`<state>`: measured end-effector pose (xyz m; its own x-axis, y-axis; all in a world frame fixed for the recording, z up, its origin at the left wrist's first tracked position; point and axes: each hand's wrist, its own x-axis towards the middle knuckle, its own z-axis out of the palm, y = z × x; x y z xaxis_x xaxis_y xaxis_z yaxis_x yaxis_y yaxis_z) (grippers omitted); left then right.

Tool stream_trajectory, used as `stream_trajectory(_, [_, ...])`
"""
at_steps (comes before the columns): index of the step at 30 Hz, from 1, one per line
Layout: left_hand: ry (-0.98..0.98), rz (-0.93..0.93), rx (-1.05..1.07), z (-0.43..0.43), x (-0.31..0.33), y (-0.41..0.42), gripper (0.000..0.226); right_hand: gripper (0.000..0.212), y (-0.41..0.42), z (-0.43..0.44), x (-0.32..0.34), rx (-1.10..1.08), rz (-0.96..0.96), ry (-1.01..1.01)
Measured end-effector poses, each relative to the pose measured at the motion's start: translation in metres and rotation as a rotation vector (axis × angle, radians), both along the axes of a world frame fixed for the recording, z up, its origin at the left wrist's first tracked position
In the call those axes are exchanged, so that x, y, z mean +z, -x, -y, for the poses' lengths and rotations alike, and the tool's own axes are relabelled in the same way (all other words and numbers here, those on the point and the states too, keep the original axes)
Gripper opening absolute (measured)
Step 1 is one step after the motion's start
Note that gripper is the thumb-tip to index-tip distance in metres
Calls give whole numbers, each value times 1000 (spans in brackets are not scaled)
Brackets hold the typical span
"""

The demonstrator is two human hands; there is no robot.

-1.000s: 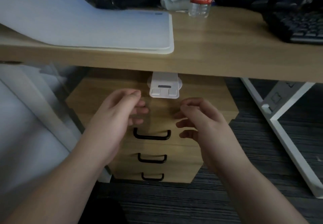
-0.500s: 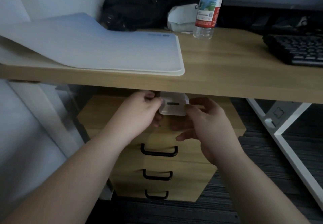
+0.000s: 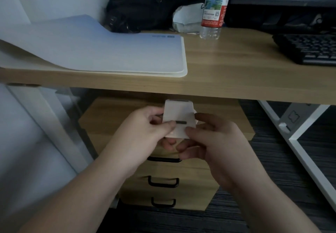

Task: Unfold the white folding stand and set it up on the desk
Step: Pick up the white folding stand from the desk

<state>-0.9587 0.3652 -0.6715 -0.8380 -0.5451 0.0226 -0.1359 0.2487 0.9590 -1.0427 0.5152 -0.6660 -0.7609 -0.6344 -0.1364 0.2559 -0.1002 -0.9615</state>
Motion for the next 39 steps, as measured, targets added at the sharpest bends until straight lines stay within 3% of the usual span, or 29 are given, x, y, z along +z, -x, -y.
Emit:
stream_trajectory(5, [-145,-22,-43,-33,-2,-39,32,37,-24,-35,-5,61,60,3])
stream_trajectory(10, [-213,-46,-159,-64,3,-36,36,43,-31,-75,4,-17,77,17])
stream_trajectory(15, [-122,-67,-263,-90,13,-17,31,34,-33,-110,19,-103,22,49])
stream_trajectory(19, [-140,-94,-318,-111,29,-12,41,22,-37,-132,34,-129,-20,84])
stream_trajectory(24, [-174,-114,-348,-131,58,-1,41,23,-34,-154,66,-142,-39,126])
stream_trajectory(30, [-160,-95,-300,-137,147,21,54,25,-23,-165,163,-137,17,125])
stream_trajectory(36, [-178,-90,-317,-138,294,24,42,34,-9,-166,307,-162,-22,80])
stream_trajectory(39, [-151,-107,-304,-141,377,25,35,27,-4,-166,383,-146,-57,90])
